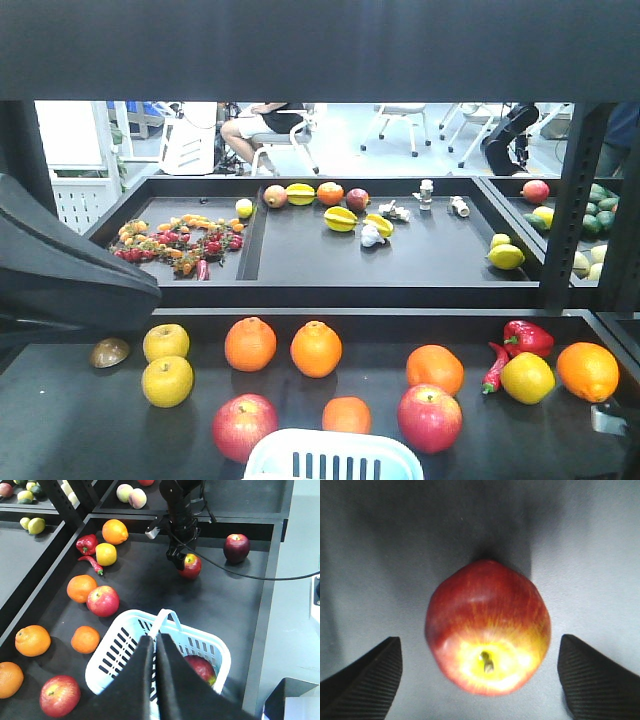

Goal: Pick three apples into basket with both arms

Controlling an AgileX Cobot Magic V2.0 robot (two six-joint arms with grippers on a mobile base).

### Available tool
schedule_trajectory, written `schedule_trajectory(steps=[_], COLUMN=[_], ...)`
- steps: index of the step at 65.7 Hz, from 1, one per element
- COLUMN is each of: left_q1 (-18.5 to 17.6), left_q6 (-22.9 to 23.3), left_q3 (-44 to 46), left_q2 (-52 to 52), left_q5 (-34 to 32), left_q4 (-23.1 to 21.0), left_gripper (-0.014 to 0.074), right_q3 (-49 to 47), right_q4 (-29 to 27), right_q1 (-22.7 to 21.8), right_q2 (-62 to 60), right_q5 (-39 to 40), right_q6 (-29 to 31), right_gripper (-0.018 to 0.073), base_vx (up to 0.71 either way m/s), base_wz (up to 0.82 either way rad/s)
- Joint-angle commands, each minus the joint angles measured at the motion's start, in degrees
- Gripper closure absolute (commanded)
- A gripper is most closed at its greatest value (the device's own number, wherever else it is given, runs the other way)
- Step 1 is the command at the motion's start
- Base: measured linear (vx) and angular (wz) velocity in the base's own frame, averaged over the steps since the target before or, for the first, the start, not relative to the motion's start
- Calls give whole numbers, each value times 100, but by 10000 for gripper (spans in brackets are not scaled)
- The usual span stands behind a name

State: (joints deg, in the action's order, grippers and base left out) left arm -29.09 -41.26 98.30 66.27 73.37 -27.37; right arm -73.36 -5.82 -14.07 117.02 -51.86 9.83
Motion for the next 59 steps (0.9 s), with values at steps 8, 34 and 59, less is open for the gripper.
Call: schedule_trajectory(steps=[8,34,59], left_q1=[-47,-47,-47], left_q6=[58,58,58], left_q3=[156,156,156], left_q2=[-95,-95,-95], left_q5=[-192,-192,-192], left_q4=[-181,-181,-181], left_gripper=[604,604,604], right_q3=[-153,-369,-369], right_q4=[23,-33,-86], right_q1=[-39,-39,35], right_q2=[-22,278,-230], right_q5=[140,219,263], right_q6=[18,18,246], right_gripper=[-38,64,266], base_vx=[0,0,0], base_wz=[0,0,0])
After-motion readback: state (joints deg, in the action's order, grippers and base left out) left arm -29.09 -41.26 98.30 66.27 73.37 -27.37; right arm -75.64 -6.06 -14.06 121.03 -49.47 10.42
